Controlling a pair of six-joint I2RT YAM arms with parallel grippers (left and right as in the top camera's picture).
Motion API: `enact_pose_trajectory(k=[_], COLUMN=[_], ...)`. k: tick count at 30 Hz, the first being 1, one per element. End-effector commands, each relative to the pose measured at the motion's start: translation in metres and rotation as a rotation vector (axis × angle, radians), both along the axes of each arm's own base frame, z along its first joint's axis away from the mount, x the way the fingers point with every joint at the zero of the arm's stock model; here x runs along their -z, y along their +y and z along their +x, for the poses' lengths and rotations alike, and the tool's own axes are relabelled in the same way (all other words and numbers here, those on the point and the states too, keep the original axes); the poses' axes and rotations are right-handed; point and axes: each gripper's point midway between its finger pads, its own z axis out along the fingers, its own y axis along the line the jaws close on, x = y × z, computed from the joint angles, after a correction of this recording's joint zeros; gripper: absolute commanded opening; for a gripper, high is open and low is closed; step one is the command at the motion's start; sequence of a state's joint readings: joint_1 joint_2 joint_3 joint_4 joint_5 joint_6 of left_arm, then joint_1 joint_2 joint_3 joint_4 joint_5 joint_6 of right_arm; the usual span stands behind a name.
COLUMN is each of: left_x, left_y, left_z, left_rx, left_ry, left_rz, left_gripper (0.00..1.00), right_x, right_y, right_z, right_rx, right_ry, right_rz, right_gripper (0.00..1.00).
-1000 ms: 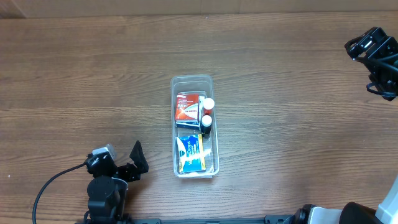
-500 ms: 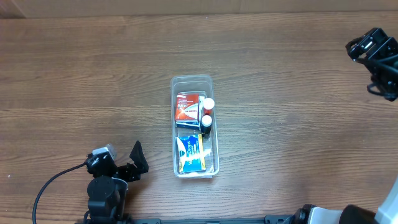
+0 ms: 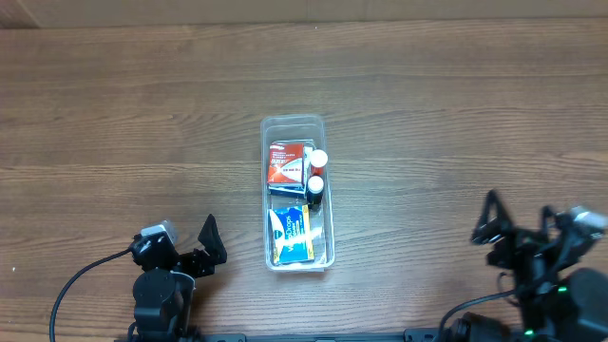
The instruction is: Pack container
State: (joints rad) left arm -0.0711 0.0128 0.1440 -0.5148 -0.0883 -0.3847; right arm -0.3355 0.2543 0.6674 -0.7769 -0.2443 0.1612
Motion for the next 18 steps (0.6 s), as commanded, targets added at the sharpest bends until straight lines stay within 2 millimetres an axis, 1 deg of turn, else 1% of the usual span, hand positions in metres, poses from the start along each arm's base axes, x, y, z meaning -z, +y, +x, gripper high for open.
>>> enact_pose_trajectory(k=[1, 5, 8, 11, 15, 16, 18], left_x=[0.0, 0.0, 0.0, 0.0, 0.0, 0.0, 0.0], left_y=[0.001, 0.001, 0.001, 0.001, 0.001, 0.001, 0.001], left_z=[0.0, 0.0, 0.0, 0.0, 0.0, 0.0, 0.0], left_rx=[0.005, 0.005, 0.005, 0.005, 0.005, 0.005, 0.005], left_ry=[-0.005, -0.005, -0.005, -0.005, -0.005, -0.005, -0.005], left_rz=[0.016, 0.016, 0.016, 0.016, 0.016, 0.016, 0.016], left_gripper=[1.0, 1.0, 1.0, 1.0, 1.0, 1.0, 1.0], right_x=[0.042, 0.081, 0.094, 0.101, 0.107, 0.102, 0.097], right_y=[0.024, 0.038, 0.047, 0.048, 0.048, 0.048, 0.047], right_z=[0.002, 0.016, 0.024, 0.031, 0.031, 0.03, 0.03], right_rx=[-0.139, -0.252, -0.326, -0.35, -0.351, -0.352, -0.343], right_ry=[0.005, 0.003, -0.039, -0.083, -0.118, -0.146, -0.168], right_rz=[0.036, 0.078, 0.083, 0.066, 0.047, 0.031, 0.015], right_gripper=[1.0, 1.0, 1.0, 1.0, 1.0, 1.0, 1.0])
